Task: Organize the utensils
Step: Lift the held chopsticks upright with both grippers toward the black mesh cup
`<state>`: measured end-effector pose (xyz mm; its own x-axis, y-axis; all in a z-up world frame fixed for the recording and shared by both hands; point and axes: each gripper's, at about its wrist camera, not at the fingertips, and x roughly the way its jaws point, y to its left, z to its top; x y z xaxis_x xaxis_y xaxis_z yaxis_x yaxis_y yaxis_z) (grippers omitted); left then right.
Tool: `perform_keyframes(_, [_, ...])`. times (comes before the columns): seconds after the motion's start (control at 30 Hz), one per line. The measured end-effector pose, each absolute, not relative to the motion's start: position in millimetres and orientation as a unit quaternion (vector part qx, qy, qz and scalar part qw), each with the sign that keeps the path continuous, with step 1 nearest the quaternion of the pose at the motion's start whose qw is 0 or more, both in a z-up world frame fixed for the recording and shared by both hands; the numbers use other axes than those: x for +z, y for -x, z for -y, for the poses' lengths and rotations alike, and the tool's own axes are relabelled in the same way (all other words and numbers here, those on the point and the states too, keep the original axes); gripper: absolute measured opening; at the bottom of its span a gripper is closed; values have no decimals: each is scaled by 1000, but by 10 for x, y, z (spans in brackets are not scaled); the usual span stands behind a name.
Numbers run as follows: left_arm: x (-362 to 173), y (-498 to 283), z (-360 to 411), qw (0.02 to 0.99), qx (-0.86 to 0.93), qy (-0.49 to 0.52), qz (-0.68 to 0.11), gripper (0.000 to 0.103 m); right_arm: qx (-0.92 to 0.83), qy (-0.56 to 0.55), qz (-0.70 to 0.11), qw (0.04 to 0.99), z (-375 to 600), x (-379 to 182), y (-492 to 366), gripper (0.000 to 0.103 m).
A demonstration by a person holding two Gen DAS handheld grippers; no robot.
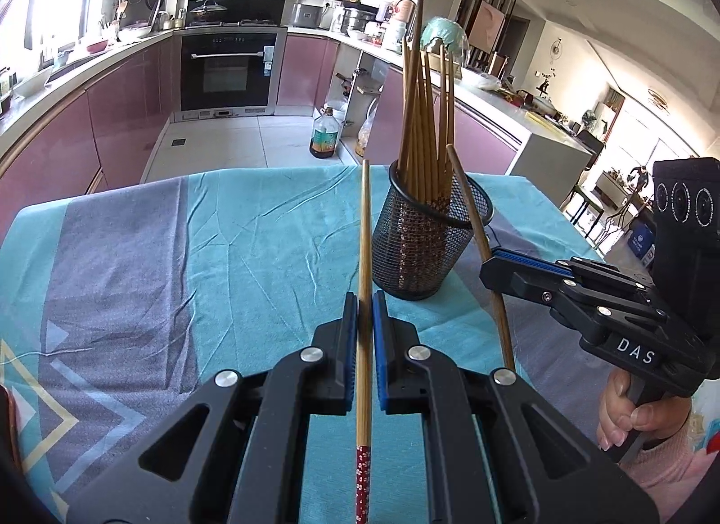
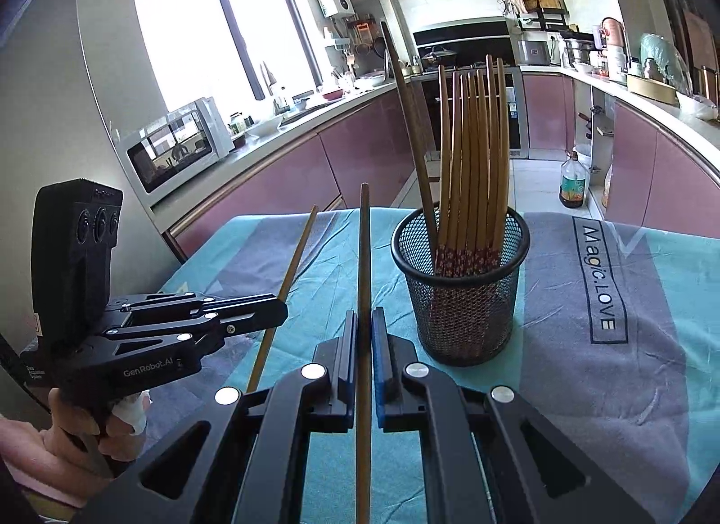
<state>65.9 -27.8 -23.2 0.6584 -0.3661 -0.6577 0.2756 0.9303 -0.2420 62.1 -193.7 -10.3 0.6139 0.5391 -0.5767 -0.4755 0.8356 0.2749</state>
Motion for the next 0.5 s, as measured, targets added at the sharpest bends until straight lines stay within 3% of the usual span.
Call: perform_keyframes(0.5, [-22,-561,278,913,-191,61,-354,7,279,-63,-308,907,2118,49,-591,5])
